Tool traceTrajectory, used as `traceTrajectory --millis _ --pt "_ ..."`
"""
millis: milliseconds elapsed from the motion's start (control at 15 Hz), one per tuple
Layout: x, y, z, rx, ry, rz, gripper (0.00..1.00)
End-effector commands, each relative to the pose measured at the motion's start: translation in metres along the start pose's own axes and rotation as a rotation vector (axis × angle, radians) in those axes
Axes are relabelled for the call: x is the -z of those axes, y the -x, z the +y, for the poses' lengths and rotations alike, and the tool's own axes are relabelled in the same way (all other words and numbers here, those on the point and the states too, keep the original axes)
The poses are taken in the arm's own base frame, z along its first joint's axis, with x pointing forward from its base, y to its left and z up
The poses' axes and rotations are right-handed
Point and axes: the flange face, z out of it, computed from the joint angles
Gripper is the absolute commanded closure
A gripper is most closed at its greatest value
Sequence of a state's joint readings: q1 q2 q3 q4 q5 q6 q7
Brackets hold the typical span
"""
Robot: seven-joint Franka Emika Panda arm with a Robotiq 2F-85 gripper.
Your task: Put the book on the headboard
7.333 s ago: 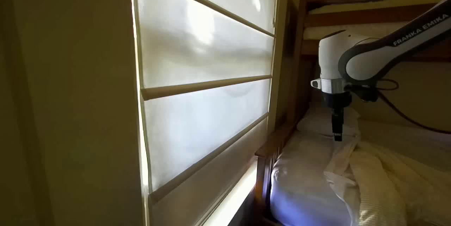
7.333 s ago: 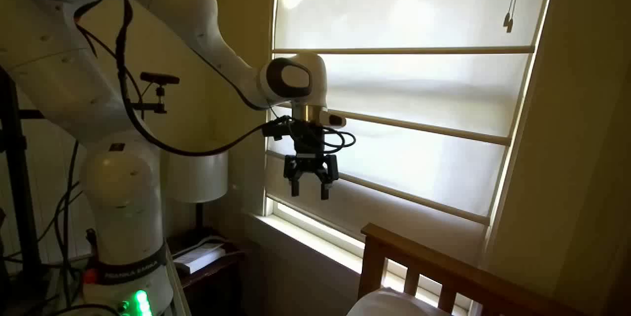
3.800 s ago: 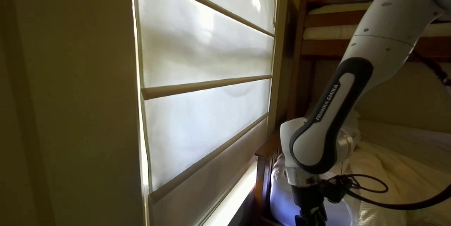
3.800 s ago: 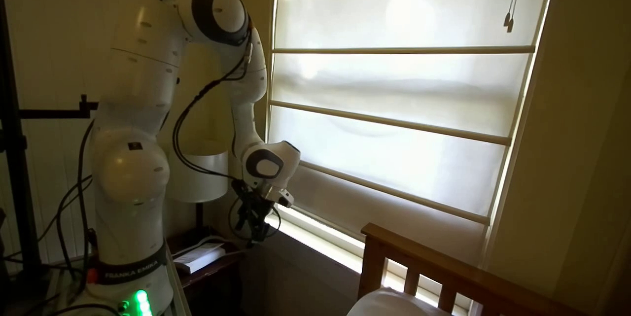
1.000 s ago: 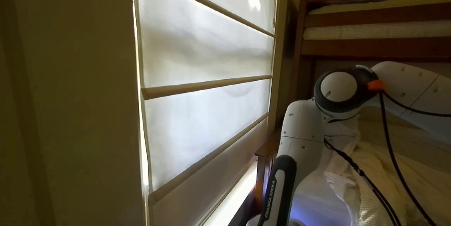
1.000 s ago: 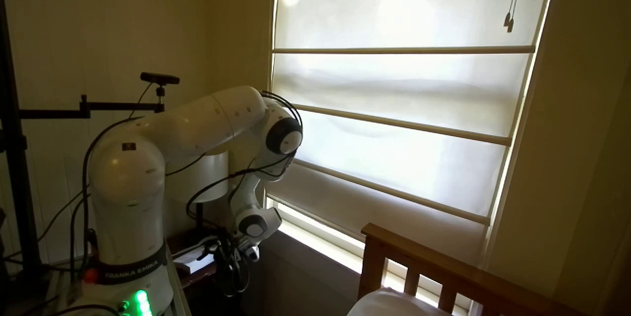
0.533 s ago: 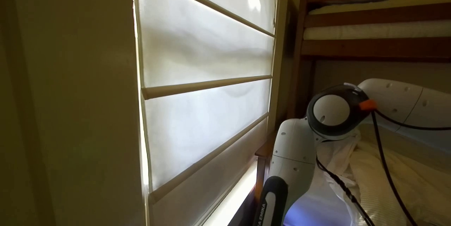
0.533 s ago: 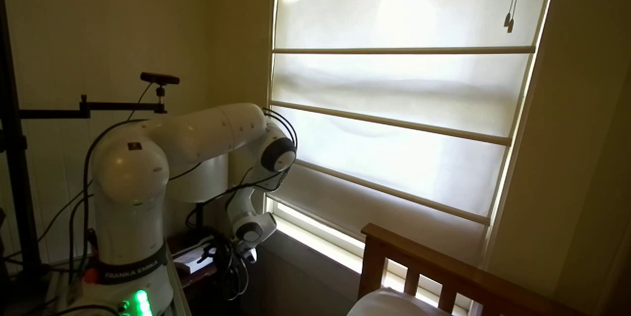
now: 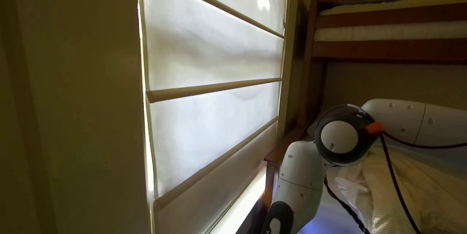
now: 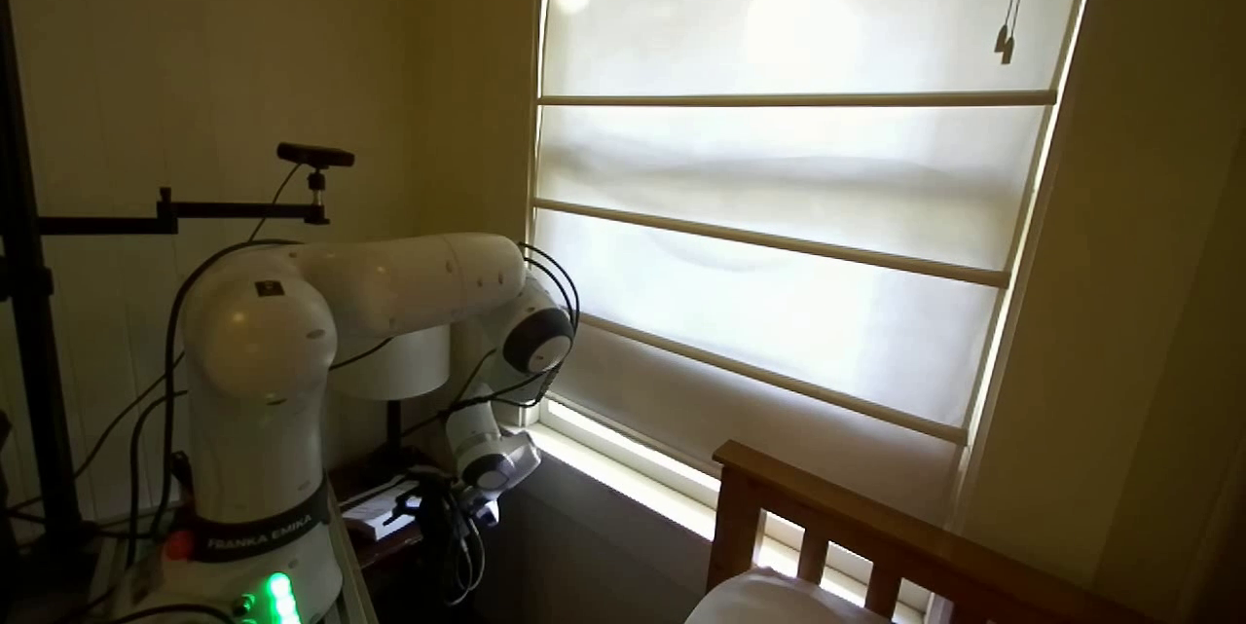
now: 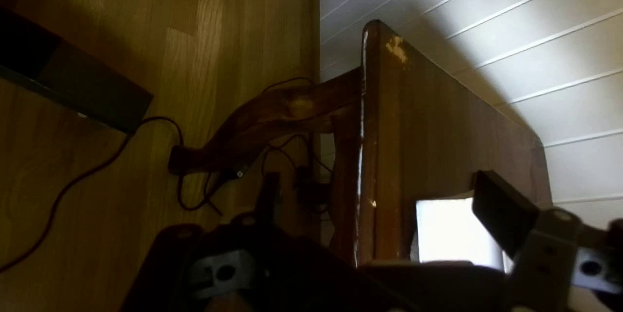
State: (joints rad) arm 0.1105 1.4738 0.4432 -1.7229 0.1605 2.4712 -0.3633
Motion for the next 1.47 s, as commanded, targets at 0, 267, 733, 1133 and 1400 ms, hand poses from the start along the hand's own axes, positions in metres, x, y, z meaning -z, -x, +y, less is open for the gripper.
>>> traceTrajectory --millis 0,267,733,1133,1400 --pt "0.001 -0.001 0.000 -0.001 -0.001 0.000 0.00" --pt "0.010 -0.012 -0.005 0.043 0.028 0.191 0.00" --pt "0.050 0.012 -0.037 0.014 0.028 0.633 0.00" --pt "0.093 0.042 -0.069 0.007 -0.145 0.722 0.00" --pt "0.098 0.058 -0.062 -0.054 -0.224 0.668 0.00"
